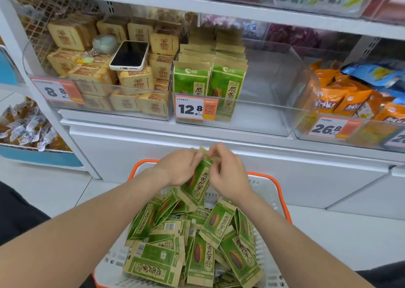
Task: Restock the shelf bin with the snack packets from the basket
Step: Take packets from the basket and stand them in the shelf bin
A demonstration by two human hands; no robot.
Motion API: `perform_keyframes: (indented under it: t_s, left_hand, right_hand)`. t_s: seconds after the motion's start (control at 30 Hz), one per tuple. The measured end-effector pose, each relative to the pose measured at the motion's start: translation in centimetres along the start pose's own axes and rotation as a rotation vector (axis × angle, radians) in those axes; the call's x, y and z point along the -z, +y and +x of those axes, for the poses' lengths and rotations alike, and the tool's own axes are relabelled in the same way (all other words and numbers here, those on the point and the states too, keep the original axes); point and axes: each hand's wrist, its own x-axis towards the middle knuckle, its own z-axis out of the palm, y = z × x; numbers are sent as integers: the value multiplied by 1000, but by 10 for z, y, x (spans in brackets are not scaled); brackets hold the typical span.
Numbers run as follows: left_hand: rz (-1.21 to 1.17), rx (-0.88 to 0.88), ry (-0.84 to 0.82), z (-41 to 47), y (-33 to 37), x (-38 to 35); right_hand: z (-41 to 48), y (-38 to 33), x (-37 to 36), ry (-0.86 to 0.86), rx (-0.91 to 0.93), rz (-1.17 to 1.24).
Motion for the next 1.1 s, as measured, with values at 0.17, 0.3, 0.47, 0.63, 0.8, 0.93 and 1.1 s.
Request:
perform_keyframes:
  t_s: [0.17,0.3,0.47,0.63,0.8,0.93,1.1]
  left_hand:
    - [-336,-117,539,-1,27,22]
    - [-436,-157,815,-3,53,41]
    - [-478,-165,1019,-2,69,73]
    - [-410,-210,1083,1,75,93]
    - [-150,-163,1135,8,73,101]
    - [92,-59,970,10,70,98]
    - [219,-37,865,15,63,95]
  right_hand:
    - [26,-33,33,369,153,183]
    - [38,-64,52,503,122,408]
    - [47,-77,72,313,83,488]
    - [57,-93,92,440,196,281]
    - [75,-101,119,669,257,273]
    - [91,-88,124,633,268,225]
    - [100,-59,109,415,177,54]
